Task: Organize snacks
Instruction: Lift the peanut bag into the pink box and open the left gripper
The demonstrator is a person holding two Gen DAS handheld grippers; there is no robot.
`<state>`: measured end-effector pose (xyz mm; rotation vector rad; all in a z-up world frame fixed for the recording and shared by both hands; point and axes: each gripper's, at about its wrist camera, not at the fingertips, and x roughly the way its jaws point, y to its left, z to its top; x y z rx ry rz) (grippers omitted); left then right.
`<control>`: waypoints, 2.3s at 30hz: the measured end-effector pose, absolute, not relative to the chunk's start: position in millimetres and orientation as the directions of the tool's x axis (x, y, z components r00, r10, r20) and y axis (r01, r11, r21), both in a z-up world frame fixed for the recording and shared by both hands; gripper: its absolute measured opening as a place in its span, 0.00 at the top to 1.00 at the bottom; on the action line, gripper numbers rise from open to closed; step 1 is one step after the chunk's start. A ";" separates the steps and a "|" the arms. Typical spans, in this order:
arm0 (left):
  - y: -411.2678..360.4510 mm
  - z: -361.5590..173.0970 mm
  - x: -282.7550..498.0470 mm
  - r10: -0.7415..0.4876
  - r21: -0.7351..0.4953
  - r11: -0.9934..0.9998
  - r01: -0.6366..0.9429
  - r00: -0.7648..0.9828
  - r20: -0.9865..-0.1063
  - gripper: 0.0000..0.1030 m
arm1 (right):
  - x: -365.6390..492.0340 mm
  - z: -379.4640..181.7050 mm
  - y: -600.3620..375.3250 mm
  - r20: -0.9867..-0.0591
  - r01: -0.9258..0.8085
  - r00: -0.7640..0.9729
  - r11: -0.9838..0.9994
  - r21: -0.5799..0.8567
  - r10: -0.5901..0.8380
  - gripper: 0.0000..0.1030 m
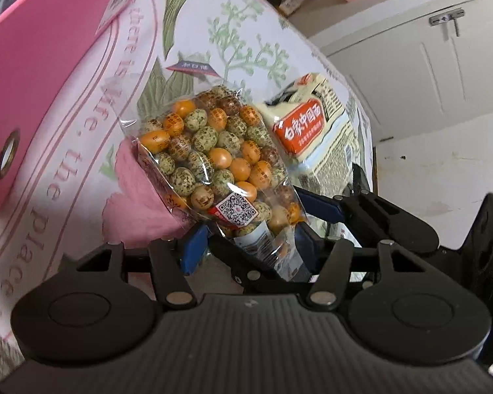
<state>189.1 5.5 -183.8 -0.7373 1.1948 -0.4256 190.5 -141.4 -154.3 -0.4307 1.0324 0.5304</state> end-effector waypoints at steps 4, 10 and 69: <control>7.1 -183.3 183.6 -0.646 -0.692 0.715 -0.103 0.280 -0.710 0.45 | 183.6 -150.5 -137.2 -0.915 -0.644 0.345 0.762 -0.067 0.211 0.21; 8.5 -192.7 183.1 -0.627 -0.676 0.723 -0.143 0.274 -0.729 0.39 | 180.5 -164.8 -132.5 -0.921 -0.662 0.319 0.748 -0.047 0.225 0.17; 236.4 -73.8 186.5 -0.343 -0.532 0.831 -0.165 0.601 -0.722 0.44 | 191.3 -72.5 87.4 -0.751 -0.774 0.483 0.620 -0.126 0.450 0.29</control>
